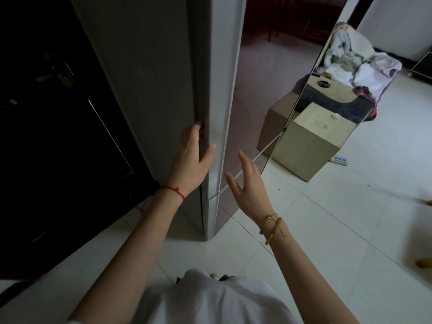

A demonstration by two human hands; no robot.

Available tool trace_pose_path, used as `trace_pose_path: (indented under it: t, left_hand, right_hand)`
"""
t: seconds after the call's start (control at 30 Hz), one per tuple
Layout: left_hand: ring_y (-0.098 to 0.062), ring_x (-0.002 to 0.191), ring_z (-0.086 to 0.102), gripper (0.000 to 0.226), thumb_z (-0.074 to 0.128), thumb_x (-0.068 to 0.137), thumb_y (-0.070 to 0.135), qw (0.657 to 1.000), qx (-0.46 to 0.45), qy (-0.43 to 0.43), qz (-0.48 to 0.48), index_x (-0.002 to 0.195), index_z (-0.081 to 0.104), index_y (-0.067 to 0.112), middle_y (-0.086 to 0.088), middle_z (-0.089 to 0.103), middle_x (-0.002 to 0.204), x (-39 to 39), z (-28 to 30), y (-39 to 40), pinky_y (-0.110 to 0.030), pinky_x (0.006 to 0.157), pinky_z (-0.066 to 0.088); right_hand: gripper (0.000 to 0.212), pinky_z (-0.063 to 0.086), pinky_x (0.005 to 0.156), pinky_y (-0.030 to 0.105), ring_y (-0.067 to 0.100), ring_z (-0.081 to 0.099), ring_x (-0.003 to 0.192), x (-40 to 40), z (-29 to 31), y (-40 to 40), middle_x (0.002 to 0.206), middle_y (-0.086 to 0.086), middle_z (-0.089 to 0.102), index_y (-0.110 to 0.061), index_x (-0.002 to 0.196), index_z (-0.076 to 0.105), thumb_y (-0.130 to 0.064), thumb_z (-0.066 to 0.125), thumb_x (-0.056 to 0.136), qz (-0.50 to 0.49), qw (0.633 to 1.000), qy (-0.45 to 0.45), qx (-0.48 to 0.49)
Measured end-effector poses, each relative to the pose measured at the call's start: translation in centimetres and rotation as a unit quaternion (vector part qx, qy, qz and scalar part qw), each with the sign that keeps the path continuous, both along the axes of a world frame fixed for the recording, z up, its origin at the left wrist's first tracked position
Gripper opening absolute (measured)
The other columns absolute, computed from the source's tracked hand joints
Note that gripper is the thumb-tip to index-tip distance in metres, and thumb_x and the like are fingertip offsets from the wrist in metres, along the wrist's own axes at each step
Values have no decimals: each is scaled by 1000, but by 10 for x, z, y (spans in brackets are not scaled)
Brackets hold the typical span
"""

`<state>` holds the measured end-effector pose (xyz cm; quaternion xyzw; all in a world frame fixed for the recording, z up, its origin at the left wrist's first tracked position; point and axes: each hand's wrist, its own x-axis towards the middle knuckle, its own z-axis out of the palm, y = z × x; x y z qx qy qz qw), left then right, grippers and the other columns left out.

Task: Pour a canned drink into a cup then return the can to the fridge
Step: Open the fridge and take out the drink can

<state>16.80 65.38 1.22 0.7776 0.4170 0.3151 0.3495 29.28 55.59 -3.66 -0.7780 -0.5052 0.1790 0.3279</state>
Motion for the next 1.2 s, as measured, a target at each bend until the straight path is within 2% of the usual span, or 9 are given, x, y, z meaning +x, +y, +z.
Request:
trace_pose_path:
  t: [0.1,0.2,0.37,0.57,0.7,0.77,0.9,1.03,1.2]
  left_hand:
    - [-5,121,50,46,49,99,26,999,-5,-45,31,143,37,16,-1,52,137,4,-6,2,-5,83,45]
    - [-13,119,58,40,50,98,18,997,-13,-73,32,138,43,14,-7,59,131,5,-11,3,1,78,44]
    - [-11,117,60,38,51,97,10,996,-17,-89,12,134,46,13,-5,60,128,3,-11,4,-9,87,48]
    - [-10,118,59,36,52,97,12,997,-9,-82,-5,133,46,14,-3,58,129,1,-8,-1,-12,86,50]
    - [-7,112,63,30,51,98,14,995,28,-73,-60,128,51,15,4,63,121,2,-5,-20,-23,90,55]
    - [-5,108,64,27,51,98,16,991,42,-74,-99,125,55,16,7,65,118,6,-3,-30,-23,88,56]
    - [-1,106,60,24,54,97,17,980,119,-58,-147,120,60,19,6,65,117,16,0,-42,-13,88,51]
    - [-12,114,57,30,58,94,12,967,191,-98,-136,123,61,14,-3,58,123,26,4,-43,-16,95,48]
    - [-22,135,40,52,63,90,10,959,224,-104,-141,139,46,8,-12,42,143,47,13,-31,-24,112,34]
  right_hand:
    - [71,25,119,37,16,22,146,2,0,10,160,1,20,-19,154,14,-46,45,96,5,1000,4,8]
    - [70,19,121,34,16,17,148,-1,1,17,161,1,18,-19,154,12,-45,44,97,17,1000,9,18]
    - [71,19,120,34,17,16,148,-9,-2,29,161,0,15,-21,154,10,-47,44,97,21,999,5,28]
    - [76,22,119,33,16,18,147,-20,-3,30,161,-3,14,-21,154,7,-49,47,95,-21,996,3,83]
    - [79,19,120,33,14,15,147,-22,-1,20,161,-1,13,-20,154,5,-49,48,95,-71,990,11,122]
    - [78,22,120,36,15,17,147,-21,-1,10,160,2,15,-17,154,7,-48,47,94,-106,983,20,151]
    - [76,24,119,34,16,22,145,-8,-3,-14,158,4,22,-12,153,12,-35,54,95,-171,968,-19,184]
    - [73,29,118,36,18,29,142,8,-2,-31,155,7,29,-10,152,17,-31,54,94,-220,955,-69,186]
    - [67,39,111,42,19,37,136,19,-1,-55,151,7,36,-10,151,22,-36,47,95,-263,936,-119,200]
